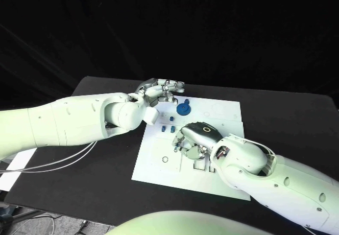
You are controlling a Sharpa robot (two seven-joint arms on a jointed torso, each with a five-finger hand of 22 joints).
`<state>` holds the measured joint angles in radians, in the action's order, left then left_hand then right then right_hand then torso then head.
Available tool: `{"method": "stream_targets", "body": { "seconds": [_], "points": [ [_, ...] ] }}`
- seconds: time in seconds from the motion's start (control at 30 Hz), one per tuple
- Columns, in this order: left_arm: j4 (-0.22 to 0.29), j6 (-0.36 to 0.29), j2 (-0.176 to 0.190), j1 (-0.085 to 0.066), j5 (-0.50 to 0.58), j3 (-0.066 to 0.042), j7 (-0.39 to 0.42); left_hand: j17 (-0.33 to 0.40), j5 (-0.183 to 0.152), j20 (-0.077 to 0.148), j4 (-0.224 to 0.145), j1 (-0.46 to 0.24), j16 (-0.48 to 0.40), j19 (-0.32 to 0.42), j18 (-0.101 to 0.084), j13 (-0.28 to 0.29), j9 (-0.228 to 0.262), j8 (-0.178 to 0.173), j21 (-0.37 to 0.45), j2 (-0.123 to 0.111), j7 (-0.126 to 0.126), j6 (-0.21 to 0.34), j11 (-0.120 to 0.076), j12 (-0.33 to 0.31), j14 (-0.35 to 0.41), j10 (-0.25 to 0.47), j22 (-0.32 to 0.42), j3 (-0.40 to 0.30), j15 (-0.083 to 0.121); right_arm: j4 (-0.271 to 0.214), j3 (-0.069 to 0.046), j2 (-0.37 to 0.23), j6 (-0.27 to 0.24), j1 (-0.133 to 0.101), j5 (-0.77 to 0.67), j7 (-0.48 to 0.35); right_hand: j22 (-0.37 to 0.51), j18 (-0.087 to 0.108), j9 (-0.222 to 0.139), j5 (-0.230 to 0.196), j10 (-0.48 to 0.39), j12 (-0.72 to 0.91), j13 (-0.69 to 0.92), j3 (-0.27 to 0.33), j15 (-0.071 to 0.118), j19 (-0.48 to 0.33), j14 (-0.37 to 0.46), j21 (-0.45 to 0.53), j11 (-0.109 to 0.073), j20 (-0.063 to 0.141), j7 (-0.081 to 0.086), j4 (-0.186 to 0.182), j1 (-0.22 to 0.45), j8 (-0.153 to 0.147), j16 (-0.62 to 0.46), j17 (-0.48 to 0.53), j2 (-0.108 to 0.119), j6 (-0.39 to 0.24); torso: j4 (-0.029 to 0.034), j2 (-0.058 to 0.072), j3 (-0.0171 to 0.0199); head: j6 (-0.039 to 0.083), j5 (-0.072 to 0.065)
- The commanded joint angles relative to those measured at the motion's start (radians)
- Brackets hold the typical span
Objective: Assemble the parts on the task board
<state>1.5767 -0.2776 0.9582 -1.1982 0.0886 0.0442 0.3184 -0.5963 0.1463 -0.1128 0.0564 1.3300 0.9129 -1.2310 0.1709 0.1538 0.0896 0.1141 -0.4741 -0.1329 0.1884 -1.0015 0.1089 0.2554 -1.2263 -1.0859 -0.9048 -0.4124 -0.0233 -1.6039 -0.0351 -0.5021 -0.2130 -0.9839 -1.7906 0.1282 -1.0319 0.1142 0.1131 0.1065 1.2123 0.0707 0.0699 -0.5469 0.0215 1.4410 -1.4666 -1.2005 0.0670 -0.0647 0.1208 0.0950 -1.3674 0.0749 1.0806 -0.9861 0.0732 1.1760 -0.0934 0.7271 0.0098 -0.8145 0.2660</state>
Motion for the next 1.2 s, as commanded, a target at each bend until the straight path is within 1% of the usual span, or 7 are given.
{"method": "stream_targets", "body": {
  "seconds": [0.03, 0.17, 0.23, 0.33, 0.67, 0.87, 1.2],
  "points": [
    [0.002, 0.021, 0.000, 0.000, 0.003, -0.001, 0.002, 0.001, 0.003, -0.009, -0.002, -0.003, 0.000, 0.001, 0.011, 0.002, -0.001, 0.001, 0.007, 0.004, -0.003, 0.004, 0.000, 0.005, 0.006, 0.009, 0.001, 0.004, 0.000, 0.002, 0.000, 0.003, 0.026, 0.001, -0.013, -0.011, -0.001, -0.014, 0.001, 0.005, 0.013, 0.002, 0.004, -0.003, 0.005, -0.003, -0.031, -0.004, -0.004, 0.001, 0.007, 0.001, -0.005, -0.003, 0.006, 0.000, -0.003, -0.003, -0.0003, -0.001, -0.0004, -0.001, 0.001],
    [0.003, 0.022, -0.001, 0.000, 0.003, -0.001, 0.002, 0.001, 0.003, -0.009, -0.003, -0.001, 0.000, 0.001, 0.011, 0.002, -0.001, 0.002, 0.008, 0.005, -0.004, 0.004, 0.000, 0.007, 0.007, 0.010, 0.002, 0.004, 0.000, 0.007, 0.001, 0.008, 0.034, 0.002, -0.014, -0.010, -0.002, -0.014, 0.001, 0.006, 0.013, 0.002, 0.004, -0.003, 0.005, -0.003, -0.031, -0.005, -0.004, 0.001, 0.007, 0.001, -0.004, -0.003, 0.007, 0.000, -0.003, -0.003, 0.0000, 0.000, -0.0003, -0.003, 0.002],
    [0.003, 0.022, -0.002, 0.000, 0.003, -0.001, 0.002, 0.001, 0.003, -0.009, -0.003, -0.001, 0.000, 0.001, 0.011, 0.002, -0.001, 0.002, 0.008, 0.005, -0.004, 0.004, 0.000, 0.007, 0.007, 0.010, 0.002, 0.004, 0.000, 0.012, 0.002, 0.010, 0.037, 0.002, -0.013, -0.009, -0.002, -0.014, 0.001, 0.006, 0.013, 0.002, 0.004, -0.003, 0.005, -0.003, -0.031, -0.005, -0.004, 0.001, 0.007, 0.001, -0.004, -0.004, 0.008, -0.001, -0.003, -0.003, 0.0007, 0.000, -0.0004, -0.008, 0.003],
    [0.003, 0.023, -0.003, 0.000, 0.003, -0.001, 0.001, 0.002, 0.003, -0.009, -0.004, 0.000, 0.001, 0.001, 0.011, 0.002, -0.001, 0.003, 0.008, 0.005, -0.004, 0.004, -0.001, 0.008, 0.007, 0.010, 0.002, 0.004, 0.000, 0.017, 0.004, 0.012, 0.043, 0.002, -0.015, -0.006, -0.003, -0.014, 0.001, 0.007, 0.013, 0.002, 0.005, -0.003, 0.005, -0.003, -0.031, -0.006, -0.003, 0.001, 0.007, 0.001, -0.003, -0.004, 0.008, 0.000, -0.003, -0.003, 0.0004, -0.001, -0.0004, -0.010, 0.004],
    [0.009, 0.023, -0.004, 0.000, 0.003, -0.001, 0.001, 0.002, 0.003, -0.009, -0.004, 0.000, 0.001, 0.000, 0.011, 0.002, -0.001, 0.003, 0.008, 0.005, -0.004, 0.004, 0.000, 0.009, 0.007, 0.011, 0.002, 0.005, 0.001, 0.025, 0.007, 0.018, 0.059, 0.002, -0.028, 0.003, -0.002, -0.014, 0.001, 0.007, 0.013, 0.001, 0.005, -0.003, 0.005, -0.004, -0.030, -0.005, -0.003, 0.001, 0.007, 0.000, -0.002, -0.004, 0.008, 0.000, -0.003, -0.003, -0.0002, 0.000, -0.0008, -0.009, 0.005],
    [0.012, 0.024, -0.004, 0.000, 0.003, -0.001, 0.001, 0.002, 0.003, -0.009, -0.004, 0.000, 0.001, 0.000, 0.011, 0.002, -0.001, 0.003, 0.008, 0.005, -0.004, 0.004, 0.000, 0.009, 0.007, 0.011, 0.002, 0.005, 0.001, 0.034, 0.009, 0.025, 0.073, 0.003, -0.041, 0.011, -0.002, -0.014, 0.001, 0.007, 0.013, 0.001, 0.005, -0.003, 0.005, -0.004, -0.030, -0.005, -0.003, 0.001, 0.007, 0.000, -0.002, -0.004, 0.008, 0.000, -0.003, -0.003, 0.0002, 0.000, 0.0001, -0.011, 0.005],
    [0.014, 0.023, -0.006, 0.000, 0.002, -0.001, 0.004, 0.002, 0.003, -0.009, -0.004, 0.000, 0.001, 0.000, 0.011, 0.002, -0.001, 0.003, 0.008, 0.005, -0.004, 0.004, 0.000, 0.009, 0.007, 0.011, 0.002, 0.005, 0.001, 0.045, 0.018, 0.043, 0.100, 0.005, -0.073, 0.021, 0.000, -0.013, 0.001, 0.005, 0.008, -0.002, 0.004, 0.001, 0.003, -0.006, -0.029, -0.004, -0.002, 0.000, 0.009, 0.000, 0.006, -0.006, 0.007, 0.004, 0.001, -0.005, 0.0000, 0.000, -0.0008, -0.012, 0.004]
  ]
}}
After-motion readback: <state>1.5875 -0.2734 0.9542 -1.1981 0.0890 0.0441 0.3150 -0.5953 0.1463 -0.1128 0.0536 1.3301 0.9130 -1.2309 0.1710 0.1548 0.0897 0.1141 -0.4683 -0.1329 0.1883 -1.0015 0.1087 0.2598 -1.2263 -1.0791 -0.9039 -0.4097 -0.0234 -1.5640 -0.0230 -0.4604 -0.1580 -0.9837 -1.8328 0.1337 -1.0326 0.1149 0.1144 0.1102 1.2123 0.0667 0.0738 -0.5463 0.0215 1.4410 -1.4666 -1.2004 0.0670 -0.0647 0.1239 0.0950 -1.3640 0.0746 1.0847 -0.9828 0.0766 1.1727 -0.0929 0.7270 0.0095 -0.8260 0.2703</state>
